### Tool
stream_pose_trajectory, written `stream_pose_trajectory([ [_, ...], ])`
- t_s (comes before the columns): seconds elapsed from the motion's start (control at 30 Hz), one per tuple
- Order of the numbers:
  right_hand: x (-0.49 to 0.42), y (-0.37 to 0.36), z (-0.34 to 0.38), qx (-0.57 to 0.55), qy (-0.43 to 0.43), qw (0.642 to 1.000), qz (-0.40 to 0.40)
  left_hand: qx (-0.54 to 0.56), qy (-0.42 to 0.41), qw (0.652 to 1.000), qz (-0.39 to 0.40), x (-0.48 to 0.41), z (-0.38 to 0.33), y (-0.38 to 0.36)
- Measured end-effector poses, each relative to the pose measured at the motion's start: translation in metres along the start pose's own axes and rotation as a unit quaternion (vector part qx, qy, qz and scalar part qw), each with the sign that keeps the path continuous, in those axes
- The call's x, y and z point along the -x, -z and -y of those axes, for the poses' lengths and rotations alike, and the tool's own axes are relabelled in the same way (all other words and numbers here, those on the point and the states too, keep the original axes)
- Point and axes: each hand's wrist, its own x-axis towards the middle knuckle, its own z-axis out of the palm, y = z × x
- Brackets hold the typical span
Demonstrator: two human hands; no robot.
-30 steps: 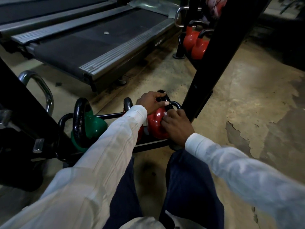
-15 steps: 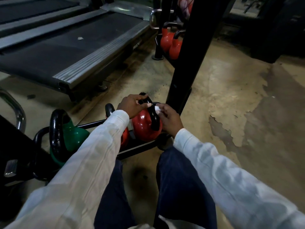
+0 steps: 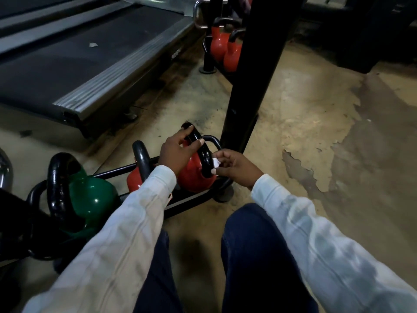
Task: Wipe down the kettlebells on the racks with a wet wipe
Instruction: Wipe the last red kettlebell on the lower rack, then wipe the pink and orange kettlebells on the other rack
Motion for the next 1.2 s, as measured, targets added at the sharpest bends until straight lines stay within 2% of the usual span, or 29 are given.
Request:
stream_pose_trajectory([
  [0.17, -0.009, 0.020, 0.010, 0.014, -0.032, 0.998, 0.045, 0.016, 0.023, 0.999, -0.015, 0.010, -0.011, -0.009],
  [0.27, -0.003, 0.033, 0.026, -0.012, -0.077, 0.995, 0.064, -0.025, 0.077, 0.997, 0.004, 0.021, -0.035, -0.006],
  [0.37, 0.015, 0.042, 0.049, -0.050, -0.148, 0.985, 0.073, -0.046, 0.151, 0.986, 0.062, 0.041, -0.073, 0.001],
  [0.47, 0.038, 0.048, 0.076, -0.096, -0.217, 0.970, 0.061, -0.048, 0.179, 0.973, 0.139, 0.064, -0.128, 0.015],
  [0.57, 0.076, 0.057, 0.121, -0.159, -0.240, 0.958, 0.011, -0.049, 0.186, 0.962, 0.192, 0.081, -0.174, 0.031],
  [0.67, 0.124, 0.066, 0.181, -0.247, -0.240, 0.935, -0.083, -0.029, 0.210, 0.953, 0.217, 0.103, -0.220, 0.045],
  [0.8, 0.186, 0.072, 0.251, -0.381, -0.280, 0.859, -0.194, 0.042, 0.263, 0.933, 0.242, 0.136, -0.293, 0.062],
  [0.9, 0.231, 0.078, 0.309, -0.411, -0.295, 0.829, -0.237, 0.086, 0.321, 0.901, 0.279, 0.157, -0.356, 0.077],
  [1.0, 0.261, 0.089, 0.360, -0.388, -0.278, 0.835, -0.273, 0.081, 0.328, 0.878, 0.338, 0.173, -0.403, 0.083],
  [1.1, 0.281, 0.111, 0.403, -0.325, -0.264, 0.857, -0.301, 0.079, 0.291, 0.882, 0.361, 0.179, -0.453, 0.080],
  [1.2, 0.295, 0.137, 0.435, -0.330, -0.241, 0.865, -0.291, 0.109, 0.276, 0.885, 0.360, 0.178, -0.497, 0.066],
])
